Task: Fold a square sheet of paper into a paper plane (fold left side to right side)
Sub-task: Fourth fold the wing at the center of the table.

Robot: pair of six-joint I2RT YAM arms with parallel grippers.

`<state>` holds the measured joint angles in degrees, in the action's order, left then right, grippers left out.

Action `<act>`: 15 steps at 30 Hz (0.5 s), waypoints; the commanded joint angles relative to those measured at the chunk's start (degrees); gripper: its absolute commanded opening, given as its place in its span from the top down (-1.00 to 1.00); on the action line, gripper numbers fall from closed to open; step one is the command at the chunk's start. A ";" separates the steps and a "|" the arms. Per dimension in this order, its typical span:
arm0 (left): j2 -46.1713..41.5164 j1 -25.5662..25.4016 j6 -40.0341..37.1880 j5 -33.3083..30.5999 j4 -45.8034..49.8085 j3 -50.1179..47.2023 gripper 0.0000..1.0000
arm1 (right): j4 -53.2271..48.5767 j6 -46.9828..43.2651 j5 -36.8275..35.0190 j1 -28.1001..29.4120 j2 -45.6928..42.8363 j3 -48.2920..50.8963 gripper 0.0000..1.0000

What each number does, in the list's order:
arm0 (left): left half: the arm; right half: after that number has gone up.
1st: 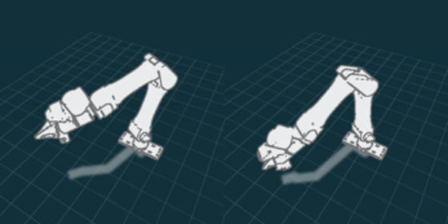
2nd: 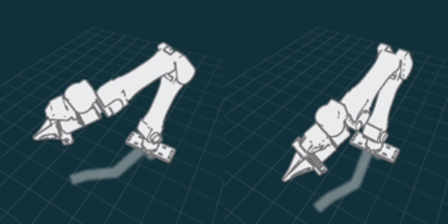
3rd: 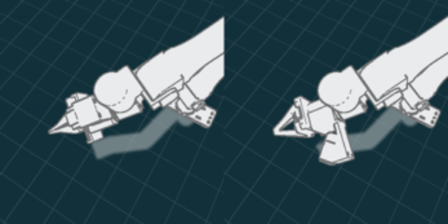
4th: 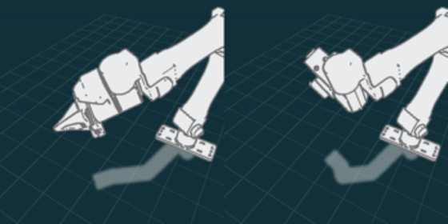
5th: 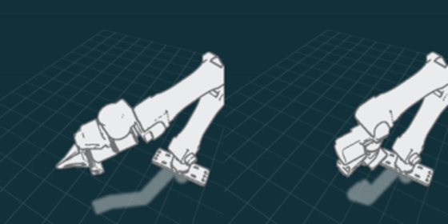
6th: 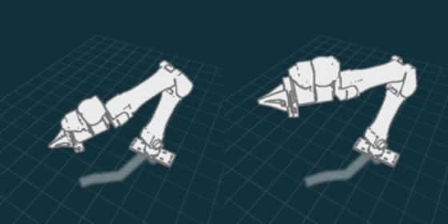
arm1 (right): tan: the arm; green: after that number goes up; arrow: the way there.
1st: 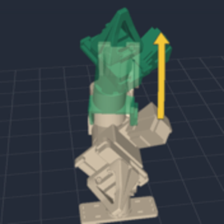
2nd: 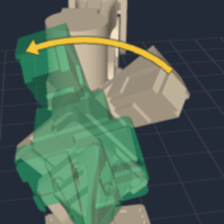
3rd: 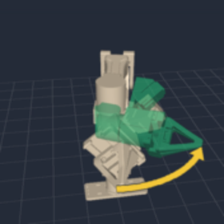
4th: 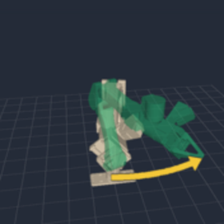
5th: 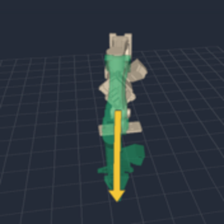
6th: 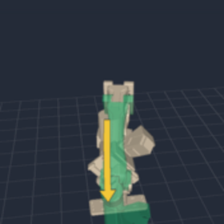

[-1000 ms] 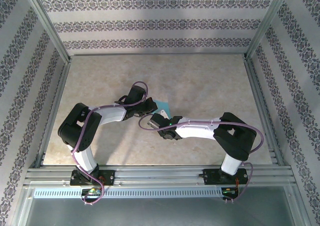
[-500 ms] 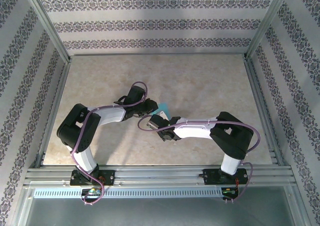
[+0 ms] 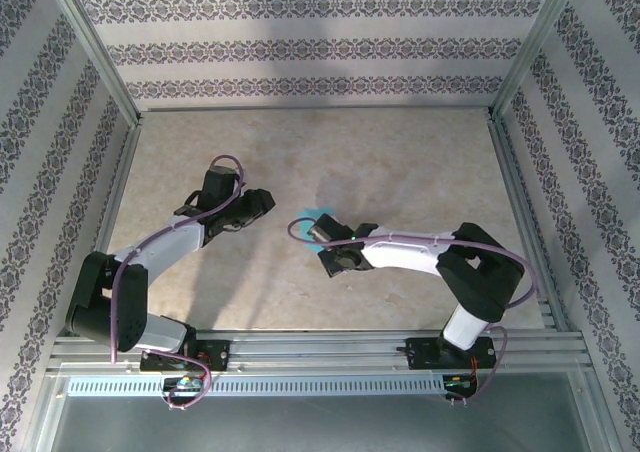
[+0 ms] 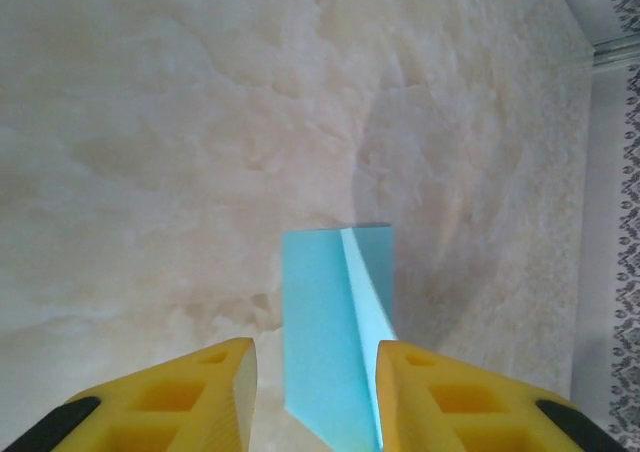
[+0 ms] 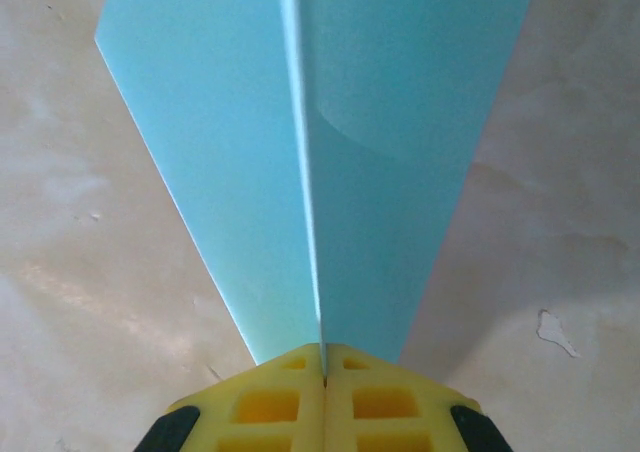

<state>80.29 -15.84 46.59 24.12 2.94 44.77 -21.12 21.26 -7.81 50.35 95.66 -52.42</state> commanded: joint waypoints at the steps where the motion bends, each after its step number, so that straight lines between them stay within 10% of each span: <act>1: -1.53 0.32 -4.88 3.11 5.59 -0.94 0.25 | 2.45 -1.13 14.11 -3.37 -2.34 2.33 1.00; 15: 5.21 -5.01 -3.14 10.54 -0.28 -1.39 0.27 | 14.87 1.61 38.95 -15.83 -4.16 10.38 1.00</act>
<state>84.03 -18.79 43.68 32.75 4.25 42.63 -10.31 21.34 23.94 35.97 92.60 -43.66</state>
